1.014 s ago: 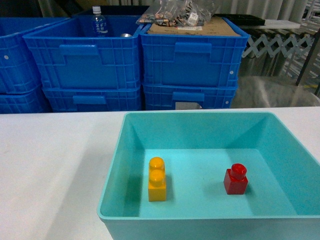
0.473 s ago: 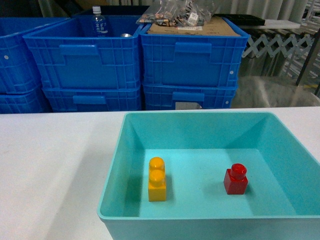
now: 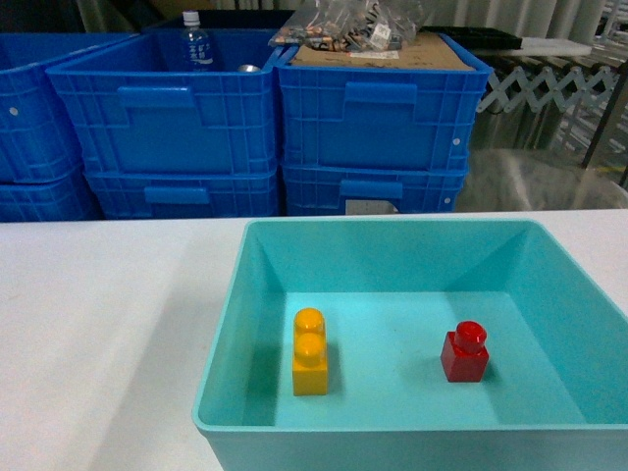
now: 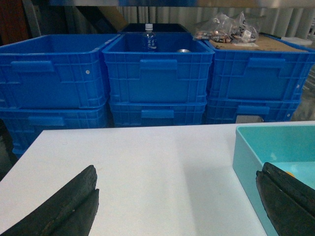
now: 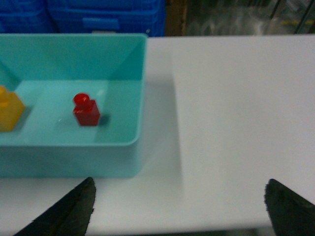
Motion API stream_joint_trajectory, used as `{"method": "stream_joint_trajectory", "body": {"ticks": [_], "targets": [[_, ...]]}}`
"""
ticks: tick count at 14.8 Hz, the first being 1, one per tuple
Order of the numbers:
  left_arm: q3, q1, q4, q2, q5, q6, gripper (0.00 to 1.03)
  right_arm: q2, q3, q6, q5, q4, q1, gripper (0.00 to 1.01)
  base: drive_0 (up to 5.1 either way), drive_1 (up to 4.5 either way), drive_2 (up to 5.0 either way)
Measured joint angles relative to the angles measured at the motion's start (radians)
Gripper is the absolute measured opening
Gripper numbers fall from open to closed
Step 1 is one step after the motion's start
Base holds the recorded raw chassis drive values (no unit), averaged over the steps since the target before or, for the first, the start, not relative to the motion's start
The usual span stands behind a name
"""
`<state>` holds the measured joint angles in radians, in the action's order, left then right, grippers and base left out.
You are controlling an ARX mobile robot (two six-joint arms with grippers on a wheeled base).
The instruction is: Pick red block from blue box to shelf
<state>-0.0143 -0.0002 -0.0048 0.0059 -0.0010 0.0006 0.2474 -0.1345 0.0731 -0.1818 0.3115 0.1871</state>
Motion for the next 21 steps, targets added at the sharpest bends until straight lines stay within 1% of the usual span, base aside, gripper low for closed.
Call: {"method": "stream_joint_trajectory", "body": {"ticks": [1,2,3,4,5,6,7,8,9,10,11,12,13,14,15,16,17,18,20,21], "targets": [[0.0,0.0,0.002,0.0,0.0,0.0,0.98,0.033,-0.017,0.0,-0.016,-0.017,0.03,0.98,0.0,0.0,0.0],[0.0,0.0,0.002,0.0,0.0,0.0,0.98,0.098,-0.038,-0.011,-0.013,-0.05,0.016,0.98,0.0,0.0,0.0],[0.0,0.0,0.001,0.0,0.0,0.0,0.98,0.167,-0.057,-0.037,0.011,-0.089,-0.03,0.98,0.0,0.0,0.0],[0.0,0.0,0.001,0.0,0.0,0.0,0.98,0.25,-0.093,-0.071,0.044,-0.13,-0.091,0.98,0.0,0.0,0.0],[0.0,0.0,0.001,0.0,0.0,0.0,0.98,0.354,-0.164,-0.118,0.087,-0.179,-0.172,0.98,0.0,0.0,0.0],[0.0,0.0,0.001,0.0,0.0,0.0,0.98,0.462,-0.257,-0.166,0.114,-0.201,-0.251,0.98,0.0,0.0,0.0],[0.0,0.0,0.001,0.0,0.0,0.0,0.98,0.557,-0.333,-0.208,0.128,-0.201,-0.308,0.98,0.0,0.0,0.0],[0.0,0.0,0.001,0.0,0.0,0.0,0.98,0.662,-0.396,-0.239,0.136,-0.222,-0.36,0.98,0.0,0.0,0.0],[0.0,0.0,0.001,0.0,0.0,0.0,0.98,0.766,-0.438,-0.267,0.148,-0.245,-0.402,0.98,0.0,0.0,0.0],[0.0,0.0,0.001,0.0,0.0,0.0,0.98,0.851,-0.459,-0.285,0.159,-0.268,-0.431,0.98,0.0,0.0,0.0],[0.0,0.0,0.001,0.0,0.0,0.0,0.98,0.942,-0.473,-0.294,0.177,-0.301,-0.46,0.98,0.0,0.0,0.0],[0.0,0.0,0.001,0.0,0.0,0.0,0.98,1.007,-0.484,-0.294,0.204,-0.328,-0.48,0.98,0.0,0.0,0.0],[0.0,0.0,0.001,0.0,0.0,0.0,0.98,1.063,-0.506,-0.3,0.206,-0.332,-0.491,0.98,0.0,0.0,0.0],[0.0,0.0,0.001,0.0,0.0,0.0,0.98,1.12,-0.535,-0.319,0.184,-0.339,-0.5,0.98,0.0,0.0,0.0],[0.0,0.0,0.001,0.0,0.0,0.0,0.98,1.166,-0.557,-0.337,0.178,-0.352,-0.51,0.98,0.0,0.0,0.0],[0.0,0.0,0.001,0.0,0.0,0.0,0.98,1.208,-0.572,-0.343,0.19,-0.377,-0.521,0.98,0.0,0.0,0.0],[0.0,0.0,0.001,0.0,0.0,0.0,0.98,1.248,-0.585,-0.345,0.204,-0.404,-0.536,0.98,0.0,0.0,0.0],[0.0,0.0,0.001,0.0,0.0,0.0,0.98,1.284,-0.592,-0.339,0.235,-0.443,-0.551,0.98,0.0,0.0,0.0],[0.0,0.0,0.001,0.0,0.0,0.0,0.98,1.363,-0.605,-0.332,0.267,-0.505,-0.575,0.98,0.0,0.0,0.0],[0.0,0.0,0.001,0.0,0.0,0.0,0.98,1.398,-0.6,-0.321,0.288,-0.544,-0.583,0.98,0.0,0.0,0.0]]}}
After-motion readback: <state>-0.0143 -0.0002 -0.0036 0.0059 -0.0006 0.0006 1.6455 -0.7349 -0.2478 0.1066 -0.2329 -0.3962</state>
